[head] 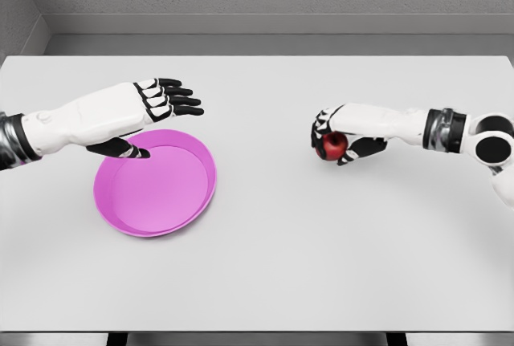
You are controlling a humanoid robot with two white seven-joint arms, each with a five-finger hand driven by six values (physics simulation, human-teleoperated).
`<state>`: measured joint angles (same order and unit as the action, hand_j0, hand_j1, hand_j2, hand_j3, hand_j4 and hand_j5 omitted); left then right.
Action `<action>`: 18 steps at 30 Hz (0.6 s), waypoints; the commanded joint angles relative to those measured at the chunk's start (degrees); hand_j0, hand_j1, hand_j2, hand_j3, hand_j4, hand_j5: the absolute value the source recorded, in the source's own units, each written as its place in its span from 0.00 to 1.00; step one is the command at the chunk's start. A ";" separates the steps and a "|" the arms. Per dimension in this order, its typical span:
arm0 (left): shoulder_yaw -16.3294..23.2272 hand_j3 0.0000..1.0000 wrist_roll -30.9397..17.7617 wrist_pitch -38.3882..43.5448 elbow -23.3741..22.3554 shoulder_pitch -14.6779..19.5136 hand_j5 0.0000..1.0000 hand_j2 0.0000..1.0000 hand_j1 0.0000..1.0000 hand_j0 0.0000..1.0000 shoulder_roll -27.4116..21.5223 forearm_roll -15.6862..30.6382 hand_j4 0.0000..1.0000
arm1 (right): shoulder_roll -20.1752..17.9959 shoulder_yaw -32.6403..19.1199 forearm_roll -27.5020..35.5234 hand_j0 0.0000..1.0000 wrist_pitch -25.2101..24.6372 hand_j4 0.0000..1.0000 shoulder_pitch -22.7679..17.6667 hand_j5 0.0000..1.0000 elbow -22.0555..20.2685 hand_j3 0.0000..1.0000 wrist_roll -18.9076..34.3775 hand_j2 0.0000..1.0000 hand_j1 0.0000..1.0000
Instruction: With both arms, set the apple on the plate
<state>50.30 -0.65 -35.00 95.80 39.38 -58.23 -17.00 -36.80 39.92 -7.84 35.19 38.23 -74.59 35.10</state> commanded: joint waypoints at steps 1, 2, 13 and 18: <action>-0.03 1.00 0.03 0.00 0.00 0.09 1.00 1.00 1.00 1.00 -0.05 0.39 1.00 | 0.42 1.74 0.37 0.35 -0.19 0.35 0.00 0.35 -1.17 0.35 -0.10 0.35 0.35; -0.03 1.00 0.03 0.00 0.09 0.09 1.00 1.00 1.00 1.00 -0.05 0.39 1.00 | 0.42 1.56 0.37 0.40 -0.19 0.40 0.00 0.40 -1.09 0.40 -0.10 0.40 0.40; -0.03 1.00 0.12 0.00 0.00 0.00 1.00 1.00 1.00 1.00 -0.05 0.39 1.00 | 0.42 0.07 0.02 1.00 -0.19 1.00 0.09 1.00 -1.96 1.00 -0.10 1.00 1.00; -0.03 1.00 0.03 0.00 0.00 0.18 1.00 1.00 1.00 1.00 1.88 0.39 1.00 | -2.31 -22.42 0.37 1.00 -0.19 1.00 -3.86 1.00 5.67 1.00 -0.10 1.00 1.00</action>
<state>50.32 -0.67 -35.00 95.79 39.55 -57.15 -16.99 -38.14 26.52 -8.00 35.22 33.93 -72.35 35.04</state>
